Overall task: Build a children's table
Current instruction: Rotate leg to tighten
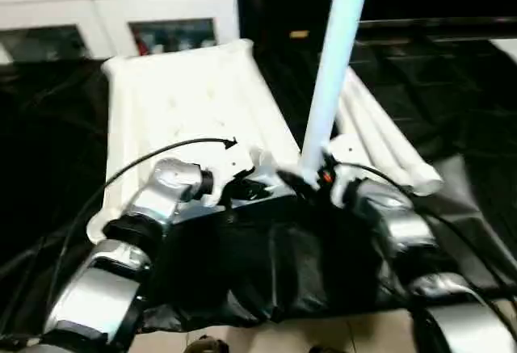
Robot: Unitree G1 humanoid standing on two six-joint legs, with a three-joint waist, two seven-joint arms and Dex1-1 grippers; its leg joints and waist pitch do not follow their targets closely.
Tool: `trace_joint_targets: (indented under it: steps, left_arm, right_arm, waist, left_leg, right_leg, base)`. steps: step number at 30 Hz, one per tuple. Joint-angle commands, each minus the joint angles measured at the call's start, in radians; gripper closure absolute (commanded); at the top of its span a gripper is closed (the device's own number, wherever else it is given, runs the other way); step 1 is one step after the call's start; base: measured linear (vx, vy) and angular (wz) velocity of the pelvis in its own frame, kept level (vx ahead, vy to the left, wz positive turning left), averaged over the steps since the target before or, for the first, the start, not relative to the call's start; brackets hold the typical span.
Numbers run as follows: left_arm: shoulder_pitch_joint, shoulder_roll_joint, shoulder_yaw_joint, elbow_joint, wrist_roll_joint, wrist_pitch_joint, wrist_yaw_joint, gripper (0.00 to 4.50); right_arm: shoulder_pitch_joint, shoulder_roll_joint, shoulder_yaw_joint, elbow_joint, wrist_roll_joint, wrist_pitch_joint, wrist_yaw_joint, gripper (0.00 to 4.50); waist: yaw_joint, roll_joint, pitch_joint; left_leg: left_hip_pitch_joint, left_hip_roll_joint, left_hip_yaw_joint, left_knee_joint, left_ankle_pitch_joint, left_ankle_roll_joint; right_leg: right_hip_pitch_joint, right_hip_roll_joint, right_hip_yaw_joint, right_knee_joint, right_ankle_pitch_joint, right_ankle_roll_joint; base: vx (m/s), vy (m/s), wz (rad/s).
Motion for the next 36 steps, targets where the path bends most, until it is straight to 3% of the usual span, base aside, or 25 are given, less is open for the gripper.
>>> trace_joint_targets:
  steps: [1,4,5,6,10,19,21,23,26,30,34,35,36]
  left_arm:
    - [-0.005,-0.009,-0.024,-0.034,-0.020,-0.029,-0.064,4.50]
    - [-0.004,0.018,-0.038,-0.031,-0.031,-0.042,-0.151,4.50]
    - [-0.004,0.020,-0.039,-0.031,-0.031,-0.043,-0.157,4.50]
    - [-0.002,0.031,-0.045,-0.029,-0.028,-0.048,-0.183,4.50]
    - [0.000,0.054,-0.056,-0.026,-0.021,-0.047,-0.233,4.50]
    - [-0.006,0.068,-0.049,0.005,-0.012,-0.052,-0.217,4.50]
    - [-0.013,0.051,-0.028,0.010,-0.020,-0.023,-0.162,4.50]
    - [-0.032,0.010,0.017,0.018,-0.026,0.044,-0.008,4.50]
    - [-0.039,-0.014,0.042,0.014,-0.031,0.081,0.078,4.50]
    - [-0.007,-0.075,0.081,-0.096,-0.018,0.189,0.290,4.50]
    - [0.053,-0.127,0.085,-0.228,-0.002,0.265,0.384,4.50]
    - [0.061,-0.132,0.081,-0.241,-0.001,0.265,0.382,4.50]
    - [0.071,-0.137,0.074,-0.255,-0.005,0.261,0.371,4.50]
  right_arm:
    - [0.019,-0.006,0.053,-0.048,0.007,0.028,0.095,0.35]
    - [0.048,-0.065,0.090,-0.124,0.017,0.053,0.203,0.48]
    - [0.049,-0.068,0.092,-0.128,0.017,0.054,0.209,0.58]
    - [0.055,-0.079,0.096,-0.151,0.022,0.067,0.234,0.69]
    - [0.066,-0.102,0.109,-0.197,0.036,0.092,0.284,1.04]
    - [0.091,-0.099,0.126,-0.256,0.044,0.150,0.292,1.63]
    - [0.083,-0.050,0.095,-0.227,0.043,0.158,0.187,1.70]
    - [0.052,0.016,0.052,-0.148,0.007,0.143,-0.017,1.71]
    - [0.027,0.061,0.024,-0.090,-0.014,0.133,-0.160,1.72]
    - [-0.025,0.179,-0.045,0.032,-0.033,0.120,-0.493,1.73]
    - [-0.027,0.224,-0.056,0.046,-0.052,0.107,-0.581,1.73]
    - [-0.027,0.228,-0.059,0.047,-0.052,0.109,-0.589,1.73]
    - [-0.028,0.232,-0.062,0.051,-0.053,0.107,-0.596,1.73]
  waist:
    - [-0.001,-0.002,-0.089]
    - [0.005,-0.002,-0.081]
    - [0.005,-0.002,-0.081]
    - [0.005,0.002,-0.079]
    - [0.006,-0.001,-0.076]
    - [0.008,-0.008,-0.078]
    - [0.007,-0.007,-0.078]
    - [-0.002,-0.005,-0.077]
    - [-0.020,-0.011,-0.074]
    - [-0.041,-0.011,-0.075]
    - [-0.050,-0.013,-0.076]
    - [-0.048,-0.019,-0.080]
    - [-0.049,-0.016,-0.079]
  left_leg:
    - [0.031,0.049,-0.016,-0.052,-0.102,0.146]
    - [0.037,0.053,-0.016,-0.060,-0.204,0.094]
    - [0.037,0.053,-0.016,-0.060,-0.204,0.094]
    - [0.036,0.054,-0.019,-0.065,-0.230,0.069]
    - [0.042,0.055,-0.016,-0.068,-0.273,0.035]
    - [0.034,0.052,-0.018,-0.065,-0.237,0.035]
    - [0.033,0.052,-0.019,-0.065,-0.235,0.033]
    - [0.033,0.052,-0.020,-0.069,-0.250,0.007]
    - [0.031,0.045,-0.026,-0.072,-0.276,-0.020]
    - [0.029,0.039,-0.025,-0.070,-0.262,-0.012]
    - [0.018,0.040,-0.023,-0.066,-0.193,0.026]
    - [0.021,0.040,-0.022,-0.063,-0.178,0.039]
    - [0.024,0.038,-0.020,-0.062,-0.178,0.049]
  right_leg:
    - [0.057,-0.056,0.034,-0.025,0.044,-0.283]
    - [0.052,-0.060,0.036,-0.042,-0.110,-0.264]
    - [0.052,-0.060,0.036,-0.042,-0.110,-0.264]
    - [0.051,-0.059,0.037,-0.044,-0.157,-0.254]
    - [0.046,-0.060,0.041,-0.052,-0.211,-0.244]
    - [0.048,-0.063,0.041,-0.047,-0.227,-0.227]
    - [0.047,-0.063,0.040,-0.048,-0.238,-0.223]
    - [0.042,-0.064,0.040,-0.049,-0.275,-0.214]
    - [0.047,-0.066,0.038,-0.057,-0.344,-0.192]
    - [0.048,-0.063,0.038,-0.061,-0.331,-0.188]
    - [0.056,-0.060,0.038,-0.052,-0.236,-0.208]
    - [0.056,-0.058,0.038,-0.050,-0.226,-0.204]
    - [0.052,-0.056,0.038,-0.052,-0.224,-0.204]
  base:
    - [0.000,0.000,0.00]
    - [0.000,0.000,0.00]
    - [0.000,0.000,0.00]
    - [0.000,0.000,0.00]
    - [0.000,0.000,0.00]
    - [0.000,0.000,0.00]
    - [0.000,0.000,0.00]
    - [0.000,0.000,0.00]
    - [0.000,0.000,0.00]
    - [0.000,0.000,0.00]
    - [0.000,0.000,0.00]
    - [0.000,0.000,0.00]
    - [0.000,0.000,0.00]
